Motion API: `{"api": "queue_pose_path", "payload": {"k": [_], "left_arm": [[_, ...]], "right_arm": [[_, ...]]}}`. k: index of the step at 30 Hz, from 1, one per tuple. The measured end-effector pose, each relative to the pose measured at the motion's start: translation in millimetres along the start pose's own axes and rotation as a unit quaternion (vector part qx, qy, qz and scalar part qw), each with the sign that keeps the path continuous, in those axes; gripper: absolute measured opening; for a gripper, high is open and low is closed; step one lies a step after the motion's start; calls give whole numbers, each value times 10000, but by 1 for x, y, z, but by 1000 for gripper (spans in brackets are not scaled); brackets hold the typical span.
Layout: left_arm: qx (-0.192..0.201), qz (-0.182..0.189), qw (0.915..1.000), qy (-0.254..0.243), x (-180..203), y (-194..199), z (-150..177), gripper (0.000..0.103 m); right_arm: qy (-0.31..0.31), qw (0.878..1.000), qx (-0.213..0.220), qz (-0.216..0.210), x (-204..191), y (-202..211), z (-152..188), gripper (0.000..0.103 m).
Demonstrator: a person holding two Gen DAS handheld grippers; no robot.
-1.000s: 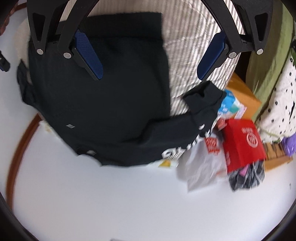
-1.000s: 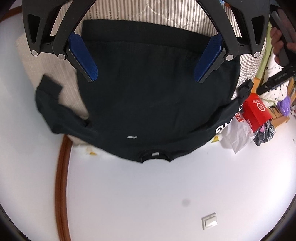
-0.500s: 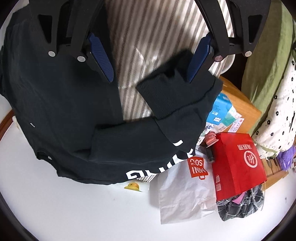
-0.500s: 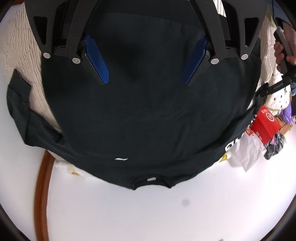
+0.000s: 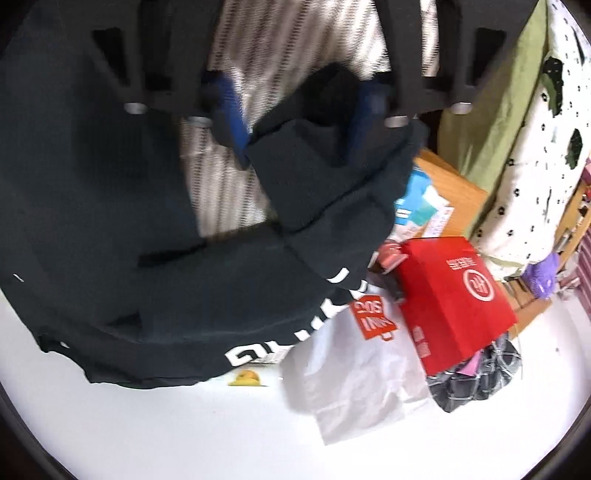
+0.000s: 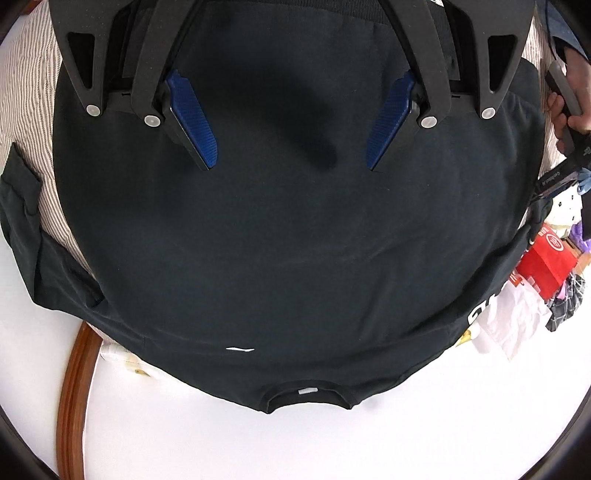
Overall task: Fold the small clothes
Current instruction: 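Grasp the lettered sleeve cuff with the left gripper, then carry the cuff across the sweatshirt body with the left gripper and release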
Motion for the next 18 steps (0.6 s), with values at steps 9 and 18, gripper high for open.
{"api": "queue_pose_path", "payload": {"k": [9, 18], "left_arm": [[101, 346, 9991, 204, 2, 34, -32, 15], [453, 1266, 9908, 138, 94, 86, -79, 15]], "right_arm": [[-142, 9998, 134, -107, 20, 19, -4, 82], [-193, 9989, 396, -130, 57, 48, -14, 82]]}}
Point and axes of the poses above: each gripper's, at about its wrist camera, not at the fingertips, and y roughly against the way its jaws point, x to its right, z to its underside, the point moved 10 cm from there along -y, roughly the way its jaws point, and after that the axes turned 4 degrees about z, right-handed, at the moved point
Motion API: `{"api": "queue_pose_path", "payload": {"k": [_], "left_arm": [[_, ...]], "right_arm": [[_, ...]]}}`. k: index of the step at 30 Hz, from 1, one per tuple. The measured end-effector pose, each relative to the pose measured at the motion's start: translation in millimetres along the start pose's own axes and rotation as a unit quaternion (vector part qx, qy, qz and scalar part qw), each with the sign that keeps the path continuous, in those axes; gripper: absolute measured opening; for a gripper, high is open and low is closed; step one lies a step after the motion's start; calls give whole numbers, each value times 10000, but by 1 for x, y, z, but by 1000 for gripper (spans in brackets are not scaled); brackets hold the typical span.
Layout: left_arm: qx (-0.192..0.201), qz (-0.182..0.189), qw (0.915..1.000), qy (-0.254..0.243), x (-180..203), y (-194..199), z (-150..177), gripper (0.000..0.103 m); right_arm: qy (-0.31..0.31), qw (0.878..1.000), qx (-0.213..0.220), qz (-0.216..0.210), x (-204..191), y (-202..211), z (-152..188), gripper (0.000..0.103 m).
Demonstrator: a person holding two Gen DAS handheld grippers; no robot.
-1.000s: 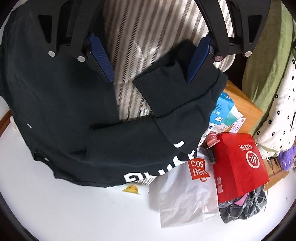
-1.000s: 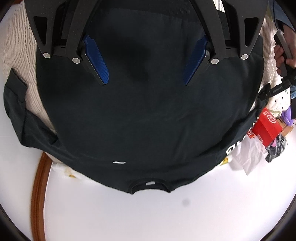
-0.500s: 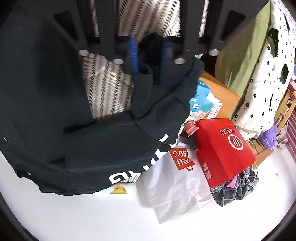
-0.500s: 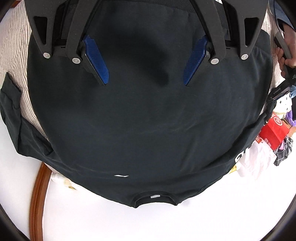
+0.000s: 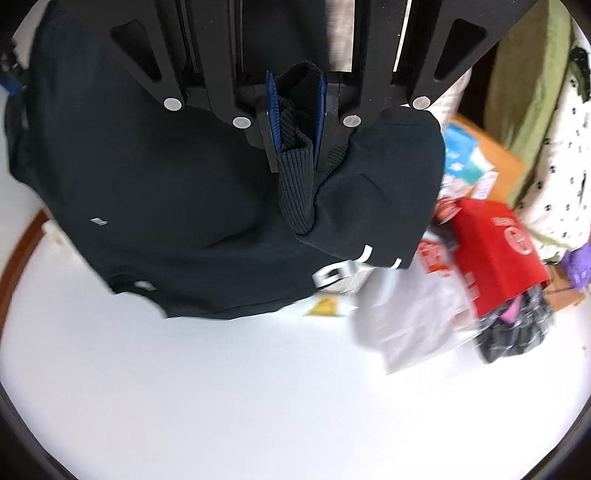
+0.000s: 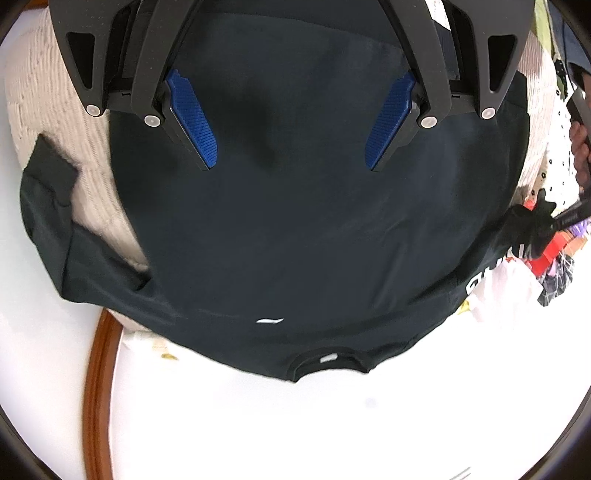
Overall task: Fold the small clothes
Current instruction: 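Carry the cuff across the sweatshirt body with the left gripper and release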
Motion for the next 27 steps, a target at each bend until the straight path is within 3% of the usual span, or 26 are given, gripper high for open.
{"api": "queue_pose_path", "payload": {"k": [7, 18, 27], "left_arm": [[9, 541, 9984, -179, 85, -11, -10, 16], [-289, 1065, 9925, -517, 193, -43, -6, 16], [-534, 1513, 9855, -556, 248, -61, 8, 16]], "right_arm": [[-40, 9998, 156, 90, 38, 16, -8, 82], [-297, 9990, 154, 296, 95, 14, -10, 81], [-446, 9983, 49, 381, 116, 1, 5, 81]]}}
Point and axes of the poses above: each gripper's, at about its wrist camera, not at the fingertips, and y roughly against the way its jaws point, x to its right, z to its underside, the point moved 10 cm from there along -y, roughly the way its jaws point, and after that the axes turned 4 degrees about z, right-handed, at the moved point
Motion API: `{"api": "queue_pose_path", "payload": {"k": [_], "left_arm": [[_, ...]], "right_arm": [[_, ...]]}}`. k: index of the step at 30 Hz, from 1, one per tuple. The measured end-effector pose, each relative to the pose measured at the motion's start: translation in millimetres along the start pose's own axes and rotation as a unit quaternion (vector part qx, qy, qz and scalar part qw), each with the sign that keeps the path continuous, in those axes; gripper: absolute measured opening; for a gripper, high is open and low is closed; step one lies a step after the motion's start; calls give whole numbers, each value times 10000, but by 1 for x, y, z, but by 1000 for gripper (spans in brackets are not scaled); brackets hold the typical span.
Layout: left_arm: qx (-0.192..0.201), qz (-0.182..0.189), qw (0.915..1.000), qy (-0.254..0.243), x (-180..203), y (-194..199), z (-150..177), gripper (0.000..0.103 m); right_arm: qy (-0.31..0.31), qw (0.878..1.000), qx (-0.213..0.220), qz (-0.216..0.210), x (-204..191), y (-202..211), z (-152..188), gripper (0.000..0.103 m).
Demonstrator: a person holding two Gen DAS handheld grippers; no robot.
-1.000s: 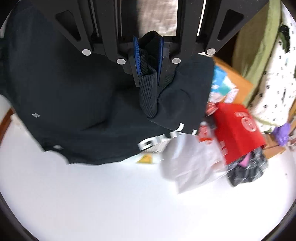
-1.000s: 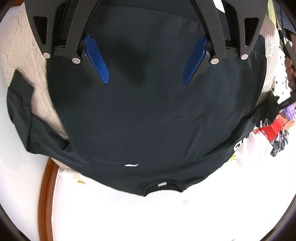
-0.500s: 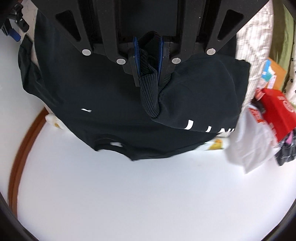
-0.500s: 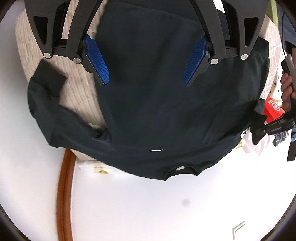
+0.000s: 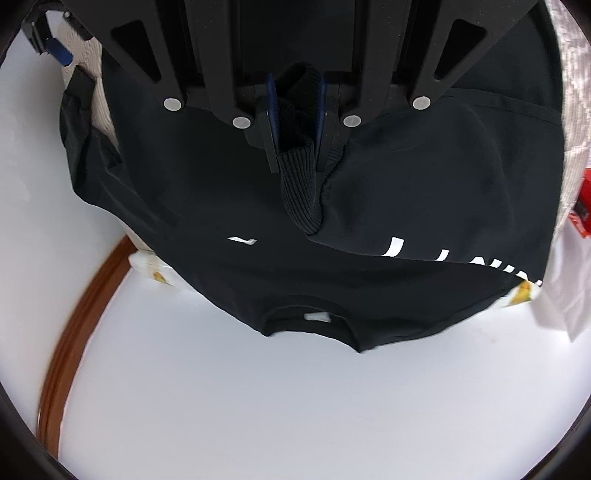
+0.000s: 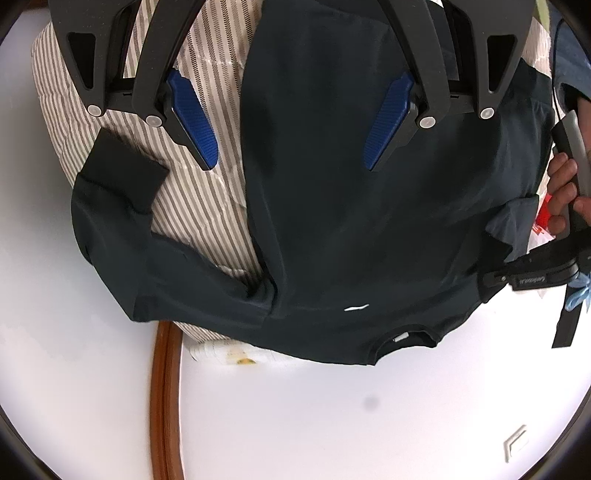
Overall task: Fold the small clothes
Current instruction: 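Carry the cuff across the sweatshirt body with the left gripper and release, then grasp the sweatshirt hem with the right gripper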
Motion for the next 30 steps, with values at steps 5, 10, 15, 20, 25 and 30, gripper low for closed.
{"api": "queue_pose_path", "payload": {"k": [5, 10, 15, 20, 25, 30], "left_arm": [[-194, 273, 9994, 128, 11, -12, 7, 18], [-212, 127, 9996, 109, -1, -3, 15, 33], [76, -184, 9997, 151, -40, 36, 28, 60], [96, -546, 9979, 320, -100, 81, 62, 60], [-32, -989, 9937, 520, -165, 114, 111, 60], [-191, -1123, 9905, 773, -212, 131, 161, 60]], "right_arm": [[-45, 9999, -86, 37, 4, 0, 8, 81], [-62, 9999, -147, 25, 1, 1, 18, 81], [-13, 9999, -145, -5, -4, 7, 35, 81], [-54, 9997, -241, -78, -8, 13, 66, 81], [74, 9993, -353, 135, -12, 14, 95, 71], [-78, 9990, -385, 208, -10, 17, 114, 69]]}}
Point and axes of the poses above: each gripper's, at about its wrist camera, not at the fingertips, and y roughly against the way its jaws point, x to its right, z to its underside, the point moved 10 cm from there along -y, roughly the way its jaws point, and after that the axes turned 4 degrees about z, right-handed, at the moved point
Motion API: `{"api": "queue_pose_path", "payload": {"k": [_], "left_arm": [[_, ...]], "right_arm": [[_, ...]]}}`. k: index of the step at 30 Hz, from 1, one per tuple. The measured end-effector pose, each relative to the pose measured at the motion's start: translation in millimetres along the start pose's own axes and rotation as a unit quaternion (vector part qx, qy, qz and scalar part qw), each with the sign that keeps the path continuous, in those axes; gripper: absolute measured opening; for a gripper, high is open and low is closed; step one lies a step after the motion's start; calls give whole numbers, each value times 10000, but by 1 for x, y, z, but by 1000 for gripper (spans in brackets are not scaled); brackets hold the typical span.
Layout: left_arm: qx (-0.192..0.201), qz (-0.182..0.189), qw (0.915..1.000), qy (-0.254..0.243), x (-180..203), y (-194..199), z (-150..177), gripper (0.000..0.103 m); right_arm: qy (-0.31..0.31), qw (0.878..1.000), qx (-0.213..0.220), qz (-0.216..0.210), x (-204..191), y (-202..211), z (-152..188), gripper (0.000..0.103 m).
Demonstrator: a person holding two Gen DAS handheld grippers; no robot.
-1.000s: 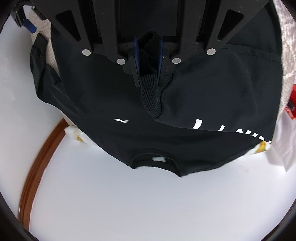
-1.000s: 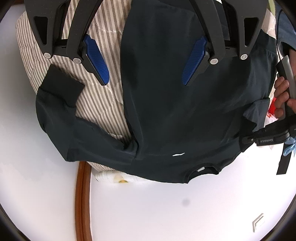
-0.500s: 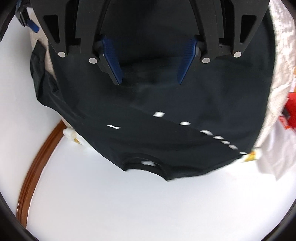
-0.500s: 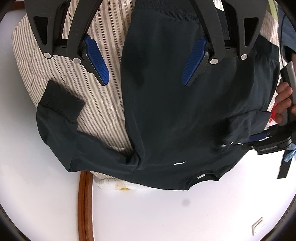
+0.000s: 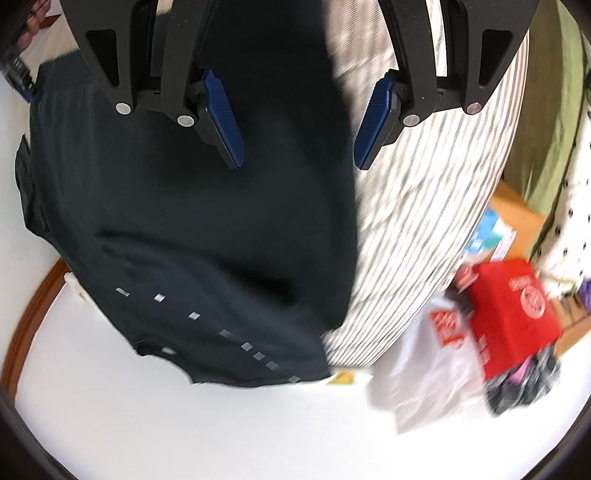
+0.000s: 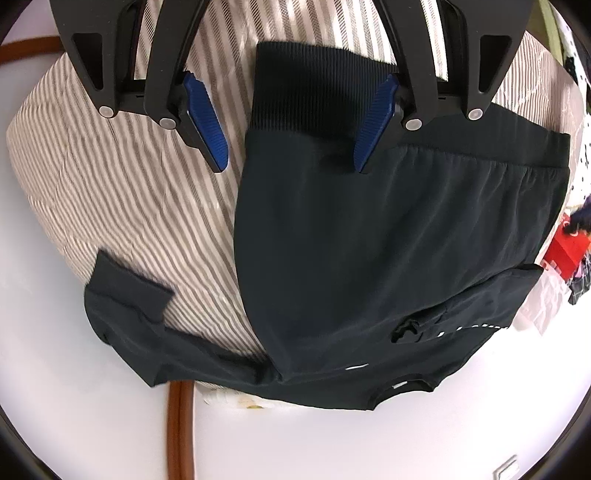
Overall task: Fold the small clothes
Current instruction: 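Grasp the sweatshirt hem with the right gripper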
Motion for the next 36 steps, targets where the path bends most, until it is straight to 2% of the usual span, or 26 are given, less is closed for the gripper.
{"api": "queue_pose_path", "payload": {"k": [6, 11, 16, 17, 18, 19, 20, 21, 22, 23, 24, 26, 36], "left_arm": [[-187, 352, 9992, 106, -25, 1, 45, 60], [-44, 516, 9987, 1, -19, -1, 44, 60], [-34, 331, 9991, -271, -1, -10, 41, 59], [-14, 230, 9993, -305, 0, -12, 40, 56], [20, 147, 9993, -335, 1, -12, 40, 43], [52, 72, 9993, -359, 0, -11, 40, 35], [50, 57, 9994, -342, -1, -11, 39, 22], [54, 57, 9995, -307, -2, -11, 39, 16], [54, 70, 9996, -262, -4, -10, 39, 13], [41, 123, 9997, -220, -6, -9, 39, 9], [30, 196, 9997, -174, -8, -7, 39, 8], [10, 307, 9995, -93, -13, -2, 42, 8], [82, 427, 9990, -66, -27, 38, 73, 7]], "right_arm": [[-12, 10000, 31, -33, -3, 3, 15, 69], [-67, 9999, 77, -117, -7, -1, 16, 69], [-69, 9998, 120, -133, -13, -9, 6, 70], [-80, 9998, 137, -133, -13, -10, 4, 69], [-121, 9997, 145, -149, -13, -12, 2, 67], [-145, 9997, 148, -160, -13, -13, 0, 65], [-139, 9996, 178, -153, -13, -12, -3, 55], [-91, 9997, 230, -81, -13, -11, -5, 43], [-23, 9996, 276, 27, -12, -10, -7, 36], [37, 9995, 294, 82, -11, -8, -9, 24], [71, 9995, 300, 43, -11, -7, -9, 18], [87, 9994, 293, -161, -13, -1, -9, 12], [148, 9989, 221, -391, -15, 29, 7, 11]]}}
Point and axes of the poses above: each gripper's, at about its wrist camera, not at the fingertips, and y roughly against the way its jaws point, x to its right, z to its underside, the point moved 10 cm from there along -y, roughly the way its jaws point, and after that the axes turned 4 degrees about z, right-handed, at the moved point
